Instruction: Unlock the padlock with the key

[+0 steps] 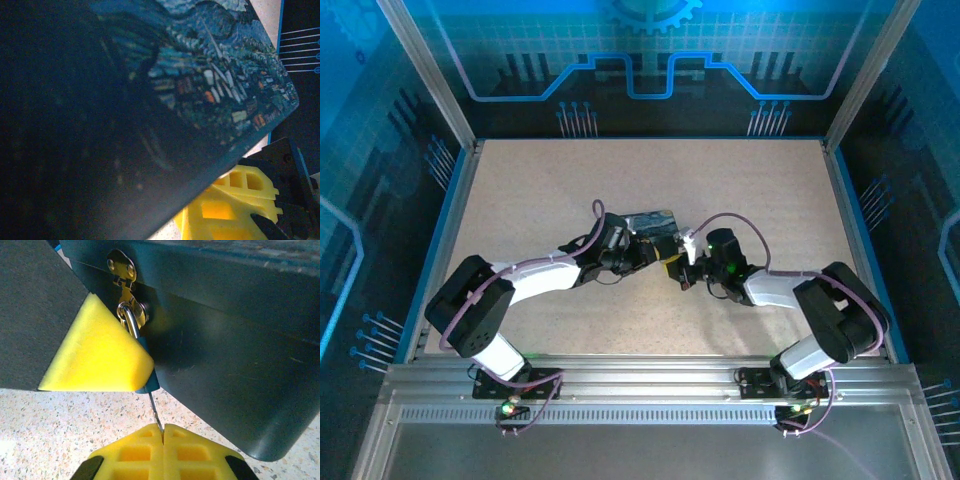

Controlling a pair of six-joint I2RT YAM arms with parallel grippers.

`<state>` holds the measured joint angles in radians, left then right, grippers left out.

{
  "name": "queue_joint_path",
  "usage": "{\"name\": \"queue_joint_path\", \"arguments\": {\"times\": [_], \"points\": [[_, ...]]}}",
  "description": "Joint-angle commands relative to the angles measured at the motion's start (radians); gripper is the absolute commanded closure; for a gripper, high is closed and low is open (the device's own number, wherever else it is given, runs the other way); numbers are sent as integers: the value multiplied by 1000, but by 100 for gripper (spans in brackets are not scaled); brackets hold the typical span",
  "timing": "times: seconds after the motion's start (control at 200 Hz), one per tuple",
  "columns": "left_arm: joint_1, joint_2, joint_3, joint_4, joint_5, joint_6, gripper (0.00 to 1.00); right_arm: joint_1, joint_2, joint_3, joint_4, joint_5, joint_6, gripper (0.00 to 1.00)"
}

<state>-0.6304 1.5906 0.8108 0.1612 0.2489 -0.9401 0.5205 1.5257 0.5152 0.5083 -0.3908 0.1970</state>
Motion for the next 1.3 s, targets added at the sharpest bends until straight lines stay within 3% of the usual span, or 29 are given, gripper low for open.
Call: {"name": "queue_joint_path", "arguments": {"times": [0.0, 0.43, 0.925, 1.296], "points": [[-15, -11, 30, -12, 61, 21, 84, -16, 31, 45, 88, -13, 0, 100], [-15, 13, 32, -5, 61, 26, 84, -14, 63, 84, 134, -40, 55, 100], [-12, 164, 95, 68, 76, 36, 84, -19, 147, 93, 111, 7, 100, 100], [-2, 211, 86, 128, 66, 15, 70, -31, 195, 88, 59, 14, 97, 100]]}}
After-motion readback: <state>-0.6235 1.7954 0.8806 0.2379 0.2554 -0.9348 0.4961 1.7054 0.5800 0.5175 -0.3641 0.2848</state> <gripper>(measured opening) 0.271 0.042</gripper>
